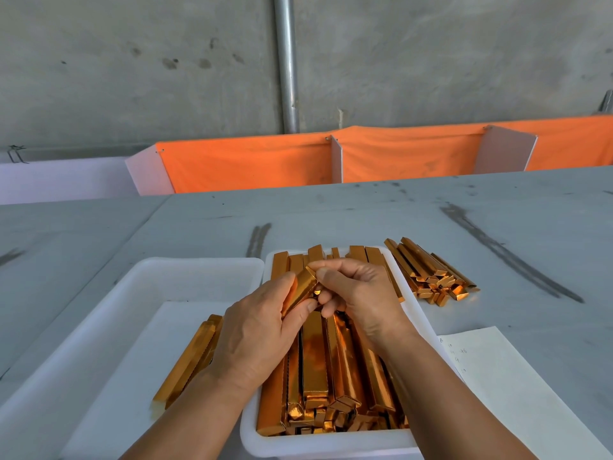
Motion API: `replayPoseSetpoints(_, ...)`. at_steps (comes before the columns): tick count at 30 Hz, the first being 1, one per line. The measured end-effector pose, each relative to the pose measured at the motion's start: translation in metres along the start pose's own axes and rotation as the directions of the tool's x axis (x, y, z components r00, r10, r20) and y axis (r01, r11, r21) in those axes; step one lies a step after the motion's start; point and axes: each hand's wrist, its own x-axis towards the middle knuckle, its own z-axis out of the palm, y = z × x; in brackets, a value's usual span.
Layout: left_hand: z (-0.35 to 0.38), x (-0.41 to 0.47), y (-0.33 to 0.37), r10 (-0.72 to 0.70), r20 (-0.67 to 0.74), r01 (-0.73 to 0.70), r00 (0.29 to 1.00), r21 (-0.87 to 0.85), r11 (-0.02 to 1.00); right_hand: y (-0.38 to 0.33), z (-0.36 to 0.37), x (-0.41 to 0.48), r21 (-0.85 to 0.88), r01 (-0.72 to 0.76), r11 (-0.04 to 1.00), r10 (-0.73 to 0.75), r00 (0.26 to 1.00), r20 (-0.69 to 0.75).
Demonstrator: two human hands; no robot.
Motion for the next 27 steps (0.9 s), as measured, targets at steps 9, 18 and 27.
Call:
replayPoseSetpoints(9,-0.001,0.000,0.003,-0.044,-0.005,0.044,0.999,0.033,0.998,0.002,0.002,-0.004,-0.064,0.080,0.995,-0.078,0.996,0.035)
replayPoseSetpoints(18,-0.002,0.001,0.004,-0.090,-0.013,0.091,0.996,0.073,0.993,0.012,0.007,-0.002,-0.157,0.138,0.978,-0.132,0.990,0.046)
replayPoseSetpoints(27,-0.002,0.001,0.004,-0.088,-0.007,0.088,0.996,0.080,0.993,0.016,0.005,-0.002,-0.194,0.147,0.970,-0.142,0.989,0.039)
